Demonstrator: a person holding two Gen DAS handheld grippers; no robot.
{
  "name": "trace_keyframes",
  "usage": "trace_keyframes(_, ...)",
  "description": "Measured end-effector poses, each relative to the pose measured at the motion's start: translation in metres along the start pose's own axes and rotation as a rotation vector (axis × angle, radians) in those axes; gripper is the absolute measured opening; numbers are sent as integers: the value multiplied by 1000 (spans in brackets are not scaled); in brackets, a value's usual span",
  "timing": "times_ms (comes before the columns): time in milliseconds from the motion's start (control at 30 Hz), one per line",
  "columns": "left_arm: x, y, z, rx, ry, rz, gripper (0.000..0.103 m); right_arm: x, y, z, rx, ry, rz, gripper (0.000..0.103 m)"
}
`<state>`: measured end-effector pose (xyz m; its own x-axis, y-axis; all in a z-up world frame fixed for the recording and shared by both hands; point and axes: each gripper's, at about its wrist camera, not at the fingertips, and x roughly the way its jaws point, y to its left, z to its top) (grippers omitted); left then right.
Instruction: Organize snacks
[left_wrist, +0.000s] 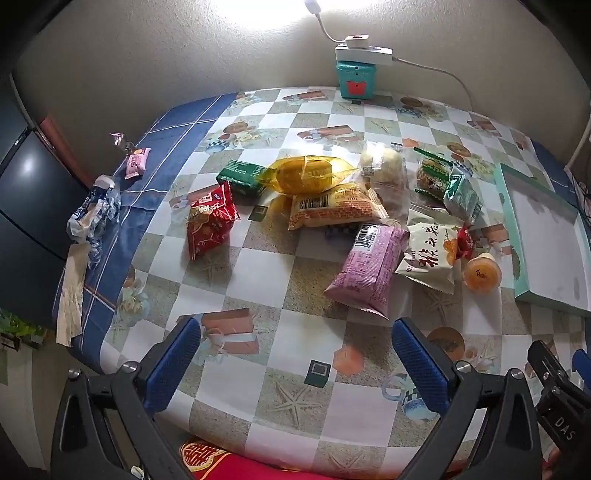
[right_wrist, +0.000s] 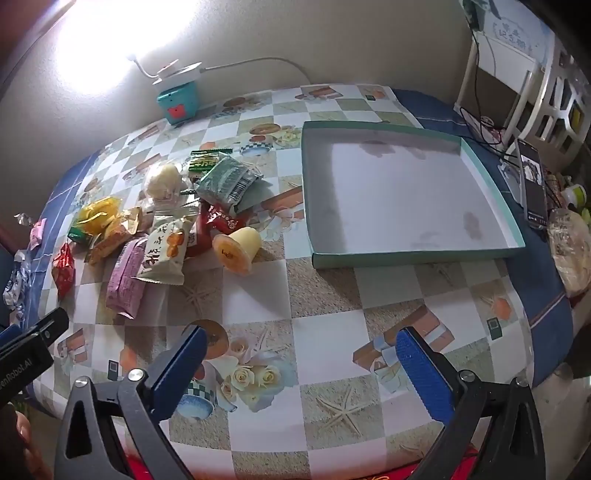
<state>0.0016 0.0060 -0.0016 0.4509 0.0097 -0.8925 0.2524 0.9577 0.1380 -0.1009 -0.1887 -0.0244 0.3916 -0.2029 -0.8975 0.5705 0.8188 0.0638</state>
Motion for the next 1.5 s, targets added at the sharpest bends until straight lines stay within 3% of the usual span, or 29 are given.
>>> trace_keyframes(900,1,-9,0,43,1,68,103,-10,-5,-3,16,13,32,103)
trace_keyframes(1500,2,-10,0,44,3,64,103,-9,-1,-3,2,15,32,103)
